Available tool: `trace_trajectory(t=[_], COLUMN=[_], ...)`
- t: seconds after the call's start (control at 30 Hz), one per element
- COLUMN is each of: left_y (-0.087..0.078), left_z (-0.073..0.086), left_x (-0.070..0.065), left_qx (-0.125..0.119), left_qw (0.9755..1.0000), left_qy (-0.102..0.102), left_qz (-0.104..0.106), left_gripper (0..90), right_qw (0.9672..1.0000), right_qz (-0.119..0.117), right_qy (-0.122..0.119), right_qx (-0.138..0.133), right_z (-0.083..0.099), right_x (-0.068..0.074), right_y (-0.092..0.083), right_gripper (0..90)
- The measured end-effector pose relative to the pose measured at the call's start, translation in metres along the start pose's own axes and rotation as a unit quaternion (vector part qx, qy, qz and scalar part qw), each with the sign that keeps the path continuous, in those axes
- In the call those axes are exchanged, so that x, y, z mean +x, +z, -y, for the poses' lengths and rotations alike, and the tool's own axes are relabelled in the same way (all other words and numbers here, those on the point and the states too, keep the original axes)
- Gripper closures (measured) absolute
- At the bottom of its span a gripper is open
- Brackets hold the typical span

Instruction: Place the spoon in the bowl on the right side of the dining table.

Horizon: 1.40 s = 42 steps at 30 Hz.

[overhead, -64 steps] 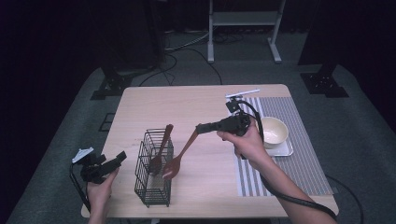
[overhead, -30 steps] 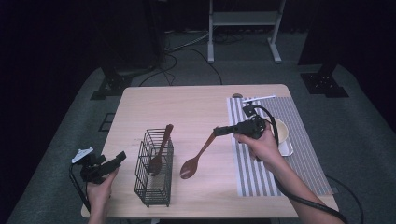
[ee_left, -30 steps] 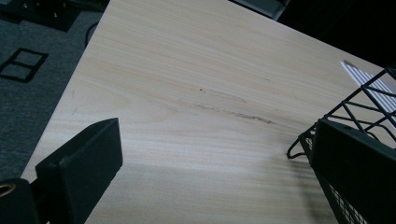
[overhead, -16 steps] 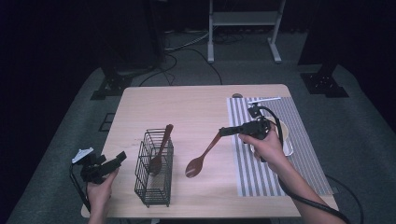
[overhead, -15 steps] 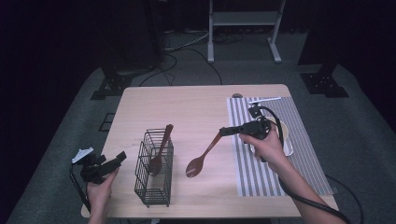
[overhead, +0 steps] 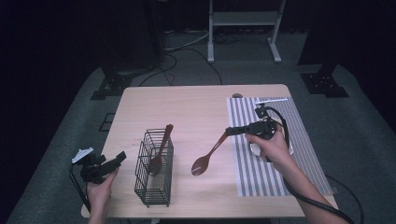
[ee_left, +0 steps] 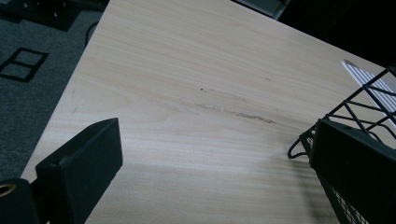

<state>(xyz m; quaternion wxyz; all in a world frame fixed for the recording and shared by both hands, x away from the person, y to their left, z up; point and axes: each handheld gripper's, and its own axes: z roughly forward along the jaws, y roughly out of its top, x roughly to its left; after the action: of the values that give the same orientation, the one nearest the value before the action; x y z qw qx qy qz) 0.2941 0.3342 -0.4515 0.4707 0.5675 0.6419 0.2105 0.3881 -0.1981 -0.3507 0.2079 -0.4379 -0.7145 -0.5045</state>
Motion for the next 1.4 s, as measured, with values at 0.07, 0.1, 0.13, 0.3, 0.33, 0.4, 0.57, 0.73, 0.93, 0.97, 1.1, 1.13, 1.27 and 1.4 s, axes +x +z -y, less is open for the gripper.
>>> trace_trajectory(t=[0.07,0.1,0.13,0.3,0.33,0.4,0.57,0.73,0.93,0.97,1.1,1.13,1.27,1.4], left_y=[0.0,0.0,0.0,0.0,0.0,0.0,0.0,0.0,0.0,0.0,0.0,0.0,0.0,0.0], left_z=[0.0,0.0,0.0,0.0,0.0,0.0,0.0,0.0,0.0,0.0,0.0,0.0,0.0,0.0], left_x=[0.0,0.0,0.0,0.0,0.0,0.0,0.0,0.001,0.001,0.001,0.001,0.001,0.001,0.001], left_qx=[0.0,0.0,-0.001,0.0,0.0,0.0,0.0,0.0,0.0,-0.001,0.0,0.0,0.0,0.0], left_qw=[1.0,1.0,1.0,1.0,1.0,1.0,1.0,1.0,1.0,1.0,1.0,1.0,1.0,1.0], left_qy=[0.0,0.0,0.0,0.0,0.001,0.0,0.0,0.0,0.0,0.0,-0.001,0.0,0.0,0.0], left_qz=[0.0,0.0,0.0,-0.001,-0.001,-0.001,-0.002,-0.002,-0.002,-0.002,-0.002,-0.003,-0.003,-0.003], left_gripper=[1.7,1.7,1.7,1.7,1.7,1.7,1.7,1.7,1.7,1.7,1.7,1.7,1.7,1.7], right_qw=[1.0,1.0,1.0,0.9999,0.9999,0.9998,0.9996,0.9995,0.9992,0.9991,0.9989,0.9987,0.9983,0.9979], right_qz=[0.001,0.002,0.002,0.005,0.005,0.006,0.011,0.014,0.02,0.021,0.024,0.025,0.029,0.033], right_qy=[0.003,0.005,0.006,0.009,0.01,0.012,0.019,0.022,0.025,0.027,0.031,0.033,0.038,0.042], right_qx=[-0.002,-0.003,-0.004,-0.009,-0.01,-0.011,-0.016,-0.019,-0.023,-0.024,-0.028,-0.028,-0.033,-0.036], right_z=[0.0,0.001,0.001,0.001,0.001,0.002,0.003,0.004,0.005,0.005,0.007,0.007,0.008,0.01], right_x=[-0.002,-0.003,-0.003,-0.008,-0.009,-0.01,-0.016,-0.02,-0.023,-0.024,-0.029,-0.03,-0.035,-0.039], right_y=[-0.003,-0.004,-0.005,-0.009,-0.01,-0.012,-0.016,-0.021,-0.026,-0.027,-0.031,-0.032,-0.036,-0.04], right_gripper=[83.0,83.0,83.0,83.1,83.0,83.0,83.1,83.1,83.1,83.1,83.1,83.0,83.0,83.0])
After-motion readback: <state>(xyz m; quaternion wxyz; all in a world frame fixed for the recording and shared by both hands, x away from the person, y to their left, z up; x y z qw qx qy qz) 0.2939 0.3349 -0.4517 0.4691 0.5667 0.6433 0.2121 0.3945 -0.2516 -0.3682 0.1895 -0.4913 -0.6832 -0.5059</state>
